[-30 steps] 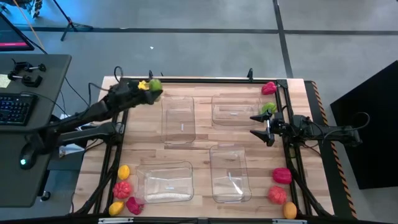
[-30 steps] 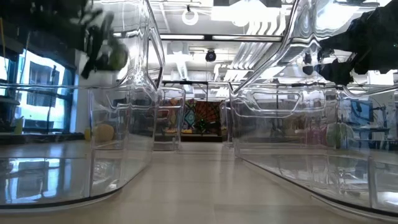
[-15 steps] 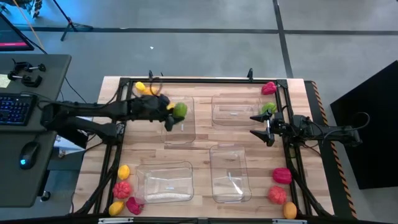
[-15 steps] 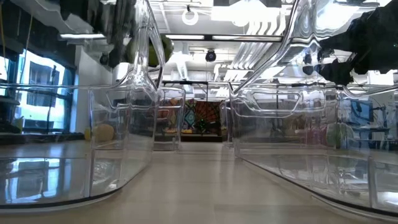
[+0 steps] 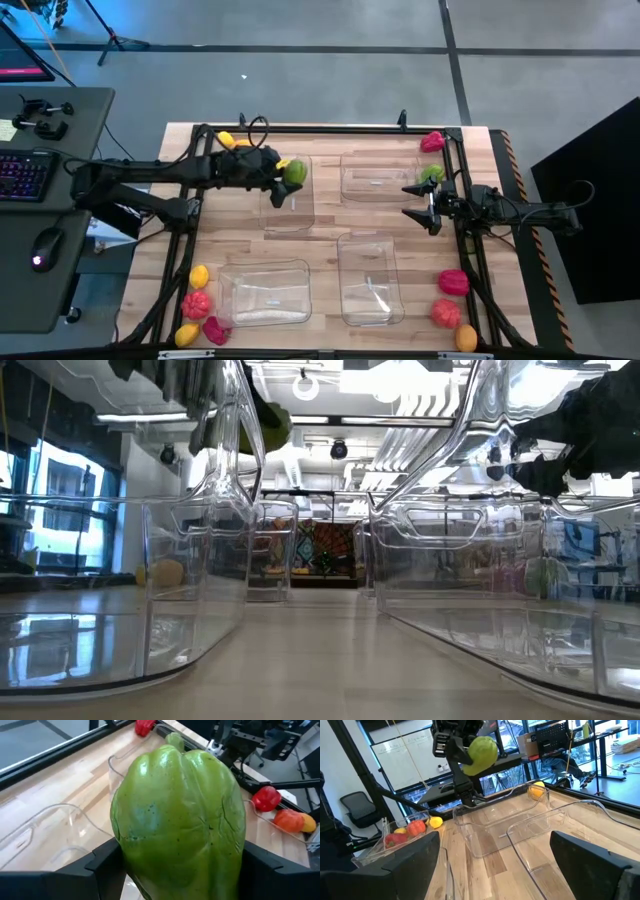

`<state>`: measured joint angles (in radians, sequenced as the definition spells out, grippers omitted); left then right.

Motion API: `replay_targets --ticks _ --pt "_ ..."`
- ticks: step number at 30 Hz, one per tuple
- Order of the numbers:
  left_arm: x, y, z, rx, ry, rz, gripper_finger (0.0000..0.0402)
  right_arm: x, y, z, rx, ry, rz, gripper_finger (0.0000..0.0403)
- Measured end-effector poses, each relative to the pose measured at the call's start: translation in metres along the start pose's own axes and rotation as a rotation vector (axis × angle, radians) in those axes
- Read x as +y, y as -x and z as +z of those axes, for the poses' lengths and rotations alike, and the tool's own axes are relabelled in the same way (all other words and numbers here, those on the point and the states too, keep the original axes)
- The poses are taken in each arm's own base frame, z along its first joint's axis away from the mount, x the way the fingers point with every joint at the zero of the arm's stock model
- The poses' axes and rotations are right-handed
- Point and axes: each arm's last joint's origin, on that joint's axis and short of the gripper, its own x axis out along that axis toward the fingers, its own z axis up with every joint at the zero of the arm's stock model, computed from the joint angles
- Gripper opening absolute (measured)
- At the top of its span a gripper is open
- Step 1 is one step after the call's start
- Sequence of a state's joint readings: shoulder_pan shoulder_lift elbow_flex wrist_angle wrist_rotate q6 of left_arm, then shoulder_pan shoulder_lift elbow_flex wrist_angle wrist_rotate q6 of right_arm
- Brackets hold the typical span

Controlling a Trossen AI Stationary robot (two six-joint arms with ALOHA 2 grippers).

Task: Sort produce into baskets
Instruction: Put the left green chayote into the top left transparent bin, then put the green chayote into the top left transparent bin

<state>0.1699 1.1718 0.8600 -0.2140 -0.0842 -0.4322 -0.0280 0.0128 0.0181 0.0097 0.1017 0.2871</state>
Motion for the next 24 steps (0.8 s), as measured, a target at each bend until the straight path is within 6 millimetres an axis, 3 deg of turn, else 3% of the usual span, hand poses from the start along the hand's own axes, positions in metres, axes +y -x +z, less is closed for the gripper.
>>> replay_targets --ticks 4,11,15,24 --pt "0.004 0.000 0.000 0.014 -0.040 0.000 0.0292 0.000 0.000 0.000 0.000 0.000 0.000 0.0369" --pt "0.005 0.002 -0.004 0.106 -0.101 0.002 0.0382 0.000 0.000 0.000 0.000 0.000 0.000 0.0369" --pt "-0.003 0.012 0.014 0.083 -0.180 0.002 0.0394 0.000 0.000 0.000 0.000 0.000 0.000 0.0369" --pt "-0.018 0.048 0.073 -0.160 -0.387 0.106 0.0391 0.000 0.000 0.004 -0.052 0.034 -0.038 0.0369"
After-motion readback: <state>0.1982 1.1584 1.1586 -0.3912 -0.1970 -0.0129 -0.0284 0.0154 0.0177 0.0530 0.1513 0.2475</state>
